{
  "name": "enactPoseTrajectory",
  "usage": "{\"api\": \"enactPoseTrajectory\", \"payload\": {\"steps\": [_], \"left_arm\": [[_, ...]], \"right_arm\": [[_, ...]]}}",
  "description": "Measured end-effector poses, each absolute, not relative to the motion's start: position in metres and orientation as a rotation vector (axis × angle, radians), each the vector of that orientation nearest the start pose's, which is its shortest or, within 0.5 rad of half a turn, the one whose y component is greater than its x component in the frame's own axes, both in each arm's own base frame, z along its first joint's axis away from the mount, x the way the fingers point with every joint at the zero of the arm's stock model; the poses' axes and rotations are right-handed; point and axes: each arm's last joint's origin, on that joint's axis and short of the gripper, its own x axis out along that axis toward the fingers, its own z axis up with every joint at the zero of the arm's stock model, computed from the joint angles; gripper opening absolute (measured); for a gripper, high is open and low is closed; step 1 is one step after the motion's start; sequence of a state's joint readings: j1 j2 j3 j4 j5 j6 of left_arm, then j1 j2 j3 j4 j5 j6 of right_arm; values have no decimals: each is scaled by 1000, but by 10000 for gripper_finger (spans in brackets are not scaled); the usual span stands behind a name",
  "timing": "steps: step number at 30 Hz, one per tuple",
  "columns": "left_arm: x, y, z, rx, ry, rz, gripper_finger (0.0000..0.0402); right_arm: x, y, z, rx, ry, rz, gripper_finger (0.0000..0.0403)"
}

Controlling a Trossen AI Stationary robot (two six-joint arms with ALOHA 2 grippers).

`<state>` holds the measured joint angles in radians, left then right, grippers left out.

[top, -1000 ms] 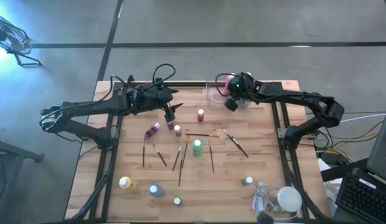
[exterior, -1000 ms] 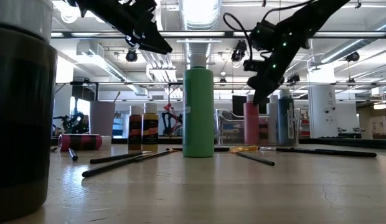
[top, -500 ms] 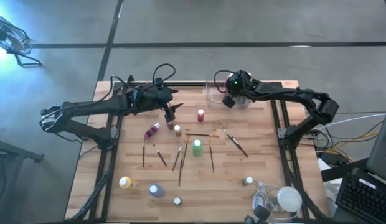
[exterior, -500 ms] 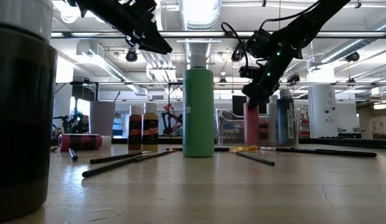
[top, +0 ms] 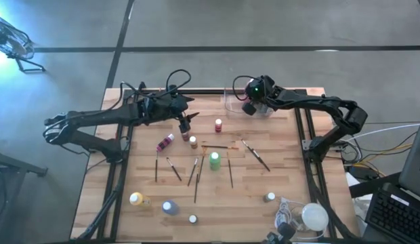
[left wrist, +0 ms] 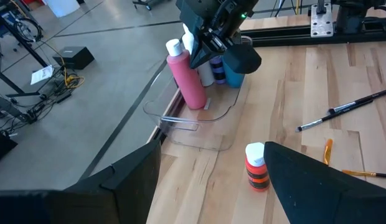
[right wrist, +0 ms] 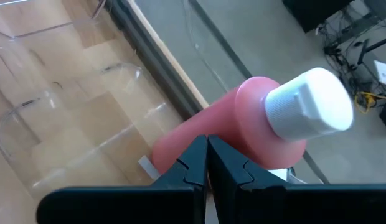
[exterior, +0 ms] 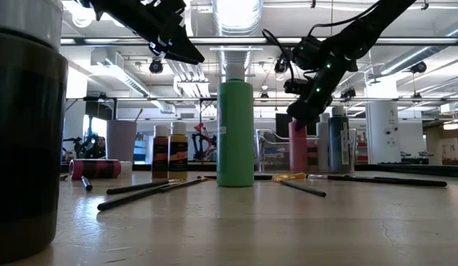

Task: Pick & Place Paint Supplies
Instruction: Put the pink paint bottle into the transparent bin

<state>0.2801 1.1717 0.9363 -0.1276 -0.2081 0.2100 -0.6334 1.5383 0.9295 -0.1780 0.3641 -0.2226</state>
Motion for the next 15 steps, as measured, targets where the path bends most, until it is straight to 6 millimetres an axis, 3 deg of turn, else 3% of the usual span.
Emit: {"api": "enactPoseTrajectory", "payload": {"steps": [15], "left_arm": [[247, 77, 311, 189, 428, 440, 289]], "right_arm": [[248, -188, 216, -99, 893, -839, 8]]}}
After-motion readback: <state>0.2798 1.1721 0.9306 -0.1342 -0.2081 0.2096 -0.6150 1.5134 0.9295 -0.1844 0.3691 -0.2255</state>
